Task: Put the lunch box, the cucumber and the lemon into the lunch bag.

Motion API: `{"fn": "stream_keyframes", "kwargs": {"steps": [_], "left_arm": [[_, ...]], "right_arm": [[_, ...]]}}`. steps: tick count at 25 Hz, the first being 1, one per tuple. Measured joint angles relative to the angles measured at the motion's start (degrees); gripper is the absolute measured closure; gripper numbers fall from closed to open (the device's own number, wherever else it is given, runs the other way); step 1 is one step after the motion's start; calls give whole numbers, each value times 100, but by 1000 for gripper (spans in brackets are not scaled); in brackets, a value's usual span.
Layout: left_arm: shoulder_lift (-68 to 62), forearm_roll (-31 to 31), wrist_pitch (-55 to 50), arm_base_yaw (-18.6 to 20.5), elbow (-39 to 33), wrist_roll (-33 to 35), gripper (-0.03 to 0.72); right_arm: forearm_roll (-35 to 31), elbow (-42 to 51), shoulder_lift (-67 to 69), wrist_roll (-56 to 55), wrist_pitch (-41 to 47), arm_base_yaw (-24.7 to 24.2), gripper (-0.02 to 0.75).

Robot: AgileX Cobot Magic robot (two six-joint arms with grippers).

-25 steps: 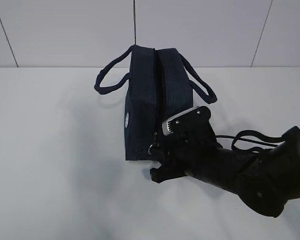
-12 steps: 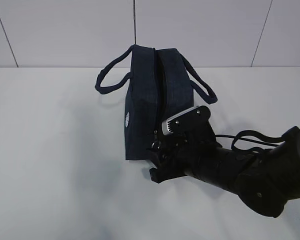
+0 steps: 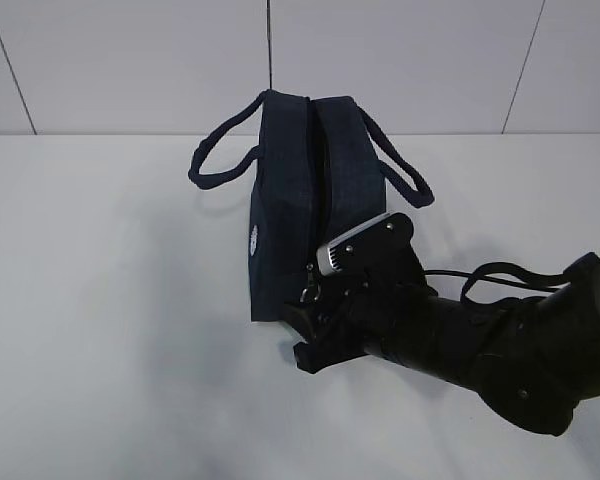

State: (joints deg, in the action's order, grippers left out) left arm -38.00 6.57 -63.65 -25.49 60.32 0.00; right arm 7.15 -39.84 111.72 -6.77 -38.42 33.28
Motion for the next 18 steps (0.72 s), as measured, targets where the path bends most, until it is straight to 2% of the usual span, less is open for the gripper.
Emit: {"fn": "stream_keyframes", "kwargs": {"steps": [10, 18], "left_arm": [[0, 12, 28, 0, 0, 0, 508], [0, 102, 138, 0, 0, 0, 508]], "right_arm": [[-7, -37, 331, -22, -473, 0, 269], [-372, -46, 457, -26, -868, 0, 269]]}}
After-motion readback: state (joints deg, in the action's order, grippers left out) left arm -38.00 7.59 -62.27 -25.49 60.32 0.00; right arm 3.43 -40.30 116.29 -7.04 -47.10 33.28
